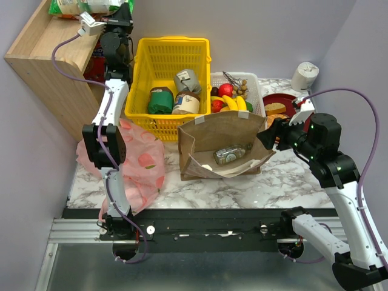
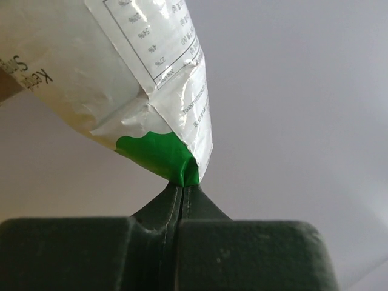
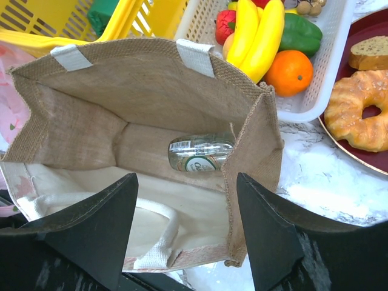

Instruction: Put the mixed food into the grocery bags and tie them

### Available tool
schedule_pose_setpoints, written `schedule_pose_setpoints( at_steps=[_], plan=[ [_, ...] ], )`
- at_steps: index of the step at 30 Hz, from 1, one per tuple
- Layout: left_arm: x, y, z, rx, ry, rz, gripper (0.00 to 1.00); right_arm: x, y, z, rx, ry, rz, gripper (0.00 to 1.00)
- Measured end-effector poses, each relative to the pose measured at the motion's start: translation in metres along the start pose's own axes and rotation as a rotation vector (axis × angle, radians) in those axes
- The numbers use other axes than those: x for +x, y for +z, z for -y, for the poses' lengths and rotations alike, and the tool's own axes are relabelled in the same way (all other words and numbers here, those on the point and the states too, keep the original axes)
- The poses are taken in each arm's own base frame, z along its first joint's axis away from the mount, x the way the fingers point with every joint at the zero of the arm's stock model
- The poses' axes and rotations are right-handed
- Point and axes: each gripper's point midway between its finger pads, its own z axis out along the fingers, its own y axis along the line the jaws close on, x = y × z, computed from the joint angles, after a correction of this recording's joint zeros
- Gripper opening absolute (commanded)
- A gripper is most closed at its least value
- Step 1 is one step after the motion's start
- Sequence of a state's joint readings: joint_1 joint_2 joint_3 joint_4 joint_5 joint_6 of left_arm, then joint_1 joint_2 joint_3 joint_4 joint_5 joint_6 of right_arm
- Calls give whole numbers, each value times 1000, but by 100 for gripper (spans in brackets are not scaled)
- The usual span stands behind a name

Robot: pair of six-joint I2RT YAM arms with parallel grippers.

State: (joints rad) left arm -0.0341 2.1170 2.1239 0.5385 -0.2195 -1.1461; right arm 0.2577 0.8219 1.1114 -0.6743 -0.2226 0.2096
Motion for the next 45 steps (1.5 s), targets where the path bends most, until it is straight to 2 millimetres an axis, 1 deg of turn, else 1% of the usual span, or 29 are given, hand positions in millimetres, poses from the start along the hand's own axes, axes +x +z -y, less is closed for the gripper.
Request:
schedule_pose_setpoints(
  at_steps=[3,6,12,14,16,19,21,22,23,24,25,26,27,28,30,32,34,36,38,40,42,45],
  plan=[
    [10,-9,12,43,84,-37,0,0,0,0,0,0,0,75],
    [22,-20,39,118,185,-77,0,0,0,0,0,0,0,75],
    [45,-48,94,295,377,-147,0,0,-2,0,-1,-1,5,75],
    [55,-58,108,351,417,-177,0,0,-2,0,-1,-1,5,77],
    [65,-69,118,395,451,-211,0,0,-1,0,-1,-1,4,77],
    [88,-93,139,481,512,-277,0,-1,-1,0,0,0,5,77],
    [106,-111,156,534,523,-331,0,-7,-2,-2,-2,-3,13,77],
    [116,-123,168,569,514,-364,0,-12,-3,-3,-3,-6,23,77],
    [124,-136,181,602,501,-393,0,-18,-5,-4,-3,-10,35,79],
    [130,-146,190,627,490,-416,0,-24,-7,-5,-4,-17,49,84],
    [137,-161,206,656,466,-449,0,-30,-10,-7,-8,-26,65,86],
    [139,-172,216,677,451,-470,0,-38,-12,-9,-13,-41,86,89],
    [139,-181,225,692,436,-483,0,-46,-15,-12,-19,-54,108,95],
    [136,-192,237,700,405,-499,0,-53,-18,-15,-33,-69,131,98],
    [127,-209,250,697,341,-532,0,-67,-23,-25,-79,-109,192,100],
    [114,-230,265,692,253,-572,0,-77,-29,-38,-144,-144,246,100],
    [103,-247,275,678,171,-616,0,-88,-36,-52,-216,-185,302,100],
    [98,-262,280,651,107,-677,0,-99,-44,-67,-287,-240,359,100],
    [96,-277,281,609,61,-751,0,-106,-51,-78,-344,-303,402,100],
    [95,-293,277,560,30,-827,0,-111,-58,-88,-395,-371,434,100],
    [96,-312,268,509,18,-909,0,-113,-65,-97,-441,-432,455,100],
    [97,-333,255,442,24,-1007,0,-123,-76,-111,-509,-506,488,100]
  ],
)
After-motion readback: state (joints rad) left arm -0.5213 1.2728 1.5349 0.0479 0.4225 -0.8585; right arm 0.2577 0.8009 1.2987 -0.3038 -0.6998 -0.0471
